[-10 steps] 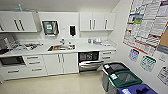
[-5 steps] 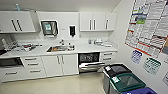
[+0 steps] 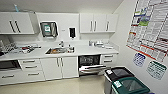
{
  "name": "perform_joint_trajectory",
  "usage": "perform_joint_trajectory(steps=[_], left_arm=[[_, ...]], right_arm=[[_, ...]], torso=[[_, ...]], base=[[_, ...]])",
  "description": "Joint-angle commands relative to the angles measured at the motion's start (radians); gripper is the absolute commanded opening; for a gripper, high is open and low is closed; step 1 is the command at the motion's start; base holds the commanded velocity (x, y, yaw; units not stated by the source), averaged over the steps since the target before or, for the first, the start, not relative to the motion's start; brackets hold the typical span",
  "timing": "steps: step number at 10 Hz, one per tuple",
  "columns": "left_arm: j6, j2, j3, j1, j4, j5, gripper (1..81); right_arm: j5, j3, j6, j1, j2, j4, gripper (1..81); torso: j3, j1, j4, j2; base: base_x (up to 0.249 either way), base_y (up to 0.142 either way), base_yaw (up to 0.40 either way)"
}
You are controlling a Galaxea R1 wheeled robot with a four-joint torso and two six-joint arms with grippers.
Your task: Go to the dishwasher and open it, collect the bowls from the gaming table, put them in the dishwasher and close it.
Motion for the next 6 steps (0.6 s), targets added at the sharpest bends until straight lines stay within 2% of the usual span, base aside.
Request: perform_joint_trajectory(steps=[1, 6], left_arm=[[0.001, -0.019, -0.01, -0.043, -0.007, 0.041, 1.0], [0.001, -0.019, -0.01, -0.042, -0.008, 0.039, 1.0]], right_arm=[[-0.046, 0.005, -0.004, 0.032, 0.007, -0.015, 1.0], [-0.046, 0.005, -0.004, 0.029, 0.007, -0.015, 1.0]], torso=[[0.0, 0.0, 0.0, 0.0], [0.0, 0.001, 0.0, 0.001]], base=[[0.168, 0.0, 0.0], [0.169, 0.0, 0.0]])
